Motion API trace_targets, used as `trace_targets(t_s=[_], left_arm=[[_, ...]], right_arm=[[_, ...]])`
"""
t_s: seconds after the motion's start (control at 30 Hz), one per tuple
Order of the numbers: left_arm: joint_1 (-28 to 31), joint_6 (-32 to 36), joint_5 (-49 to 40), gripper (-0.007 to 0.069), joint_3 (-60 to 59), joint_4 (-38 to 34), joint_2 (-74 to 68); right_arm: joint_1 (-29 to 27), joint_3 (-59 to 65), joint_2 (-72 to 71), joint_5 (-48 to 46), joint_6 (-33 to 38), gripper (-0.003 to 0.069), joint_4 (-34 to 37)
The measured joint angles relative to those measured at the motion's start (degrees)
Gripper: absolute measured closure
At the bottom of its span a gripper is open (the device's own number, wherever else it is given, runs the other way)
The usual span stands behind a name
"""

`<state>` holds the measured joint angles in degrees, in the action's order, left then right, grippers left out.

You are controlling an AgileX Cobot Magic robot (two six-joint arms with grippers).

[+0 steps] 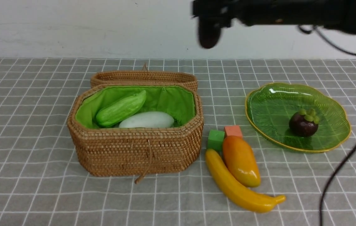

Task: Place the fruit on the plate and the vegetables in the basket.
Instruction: Grab an eggplant with your right arm and place it in the basket on the left, then use the right arm to grab a mango and put it into the right plate

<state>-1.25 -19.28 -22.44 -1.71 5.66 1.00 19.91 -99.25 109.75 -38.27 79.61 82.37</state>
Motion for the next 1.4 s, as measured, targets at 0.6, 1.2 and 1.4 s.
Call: trace_targets(t_s=[0.6, 1.2, 1.4], left_arm=[[0.0, -0.1, 0.0, 0.0399, 0.0, 0.0, 0.0], [0.0, -0.1, 0.0, 0.0387, 0.0, 0.0, 0.0], [0.0, -0.1, 0.0, 0.0387, 0.0, 0.0, 0.0]], right_arm=[[10.8, 0.1, 7.9, 7.6, -0.4, 0.0208, -4.1], [-5.7, 6.0, -7.6, -18.4, -56.8, 0.0059, -61.9], [-3.6, 19.3, -5.3, -8.1, -62.8, 0.0064, -60.0]])
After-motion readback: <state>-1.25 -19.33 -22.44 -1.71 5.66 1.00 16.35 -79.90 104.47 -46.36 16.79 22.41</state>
